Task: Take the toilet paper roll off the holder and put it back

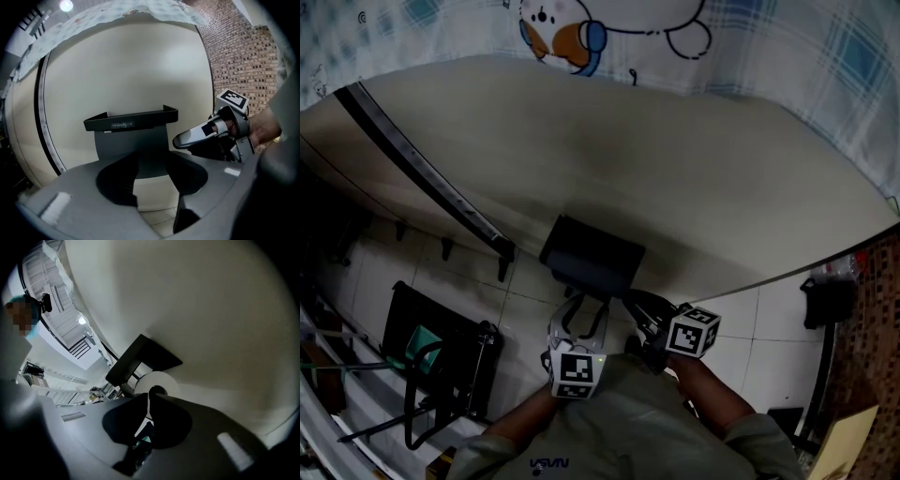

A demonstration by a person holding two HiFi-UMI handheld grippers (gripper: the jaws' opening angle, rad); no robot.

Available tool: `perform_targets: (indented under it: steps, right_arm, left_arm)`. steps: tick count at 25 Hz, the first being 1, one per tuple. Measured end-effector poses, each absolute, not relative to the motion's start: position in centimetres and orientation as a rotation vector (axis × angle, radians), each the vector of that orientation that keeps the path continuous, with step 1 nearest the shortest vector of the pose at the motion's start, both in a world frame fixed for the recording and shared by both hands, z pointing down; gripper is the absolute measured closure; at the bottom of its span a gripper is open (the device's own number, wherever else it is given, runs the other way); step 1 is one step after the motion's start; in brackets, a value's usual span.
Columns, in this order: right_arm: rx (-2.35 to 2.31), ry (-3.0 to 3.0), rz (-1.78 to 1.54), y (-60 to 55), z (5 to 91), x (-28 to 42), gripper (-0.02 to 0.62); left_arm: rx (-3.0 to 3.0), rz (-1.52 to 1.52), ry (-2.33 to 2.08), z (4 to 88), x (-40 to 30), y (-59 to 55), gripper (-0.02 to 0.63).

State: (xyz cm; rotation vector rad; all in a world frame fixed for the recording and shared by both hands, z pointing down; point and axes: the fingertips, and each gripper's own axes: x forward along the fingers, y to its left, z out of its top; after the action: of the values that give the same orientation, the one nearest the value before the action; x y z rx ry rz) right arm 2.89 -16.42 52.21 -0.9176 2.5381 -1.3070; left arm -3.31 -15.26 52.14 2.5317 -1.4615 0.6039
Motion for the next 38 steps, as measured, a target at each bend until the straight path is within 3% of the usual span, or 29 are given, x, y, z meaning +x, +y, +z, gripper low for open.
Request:
perform_targets:
  steps: [19,28,38]
  right_arm:
    - [-0.937,2.701,-1.25,-16.8,53.0,-1.0,0.595]
    - [-1.099,2.636,-1.232,-16.3,53.0,1.1,0.595]
    - [-1.454,2.646,-1.071,-13.2,52.0,1.7,0.595]
  left_arm:
    - [2.463,0.555,-1.57,51.6,-7.0,-16.0,0.466]
    - [2.468,0.469,-1.542,51.4,-8.0,-16.1,0.491]
    - [2.491,0.266,-1.402,50.5,-9.6,-14.5,0.577]
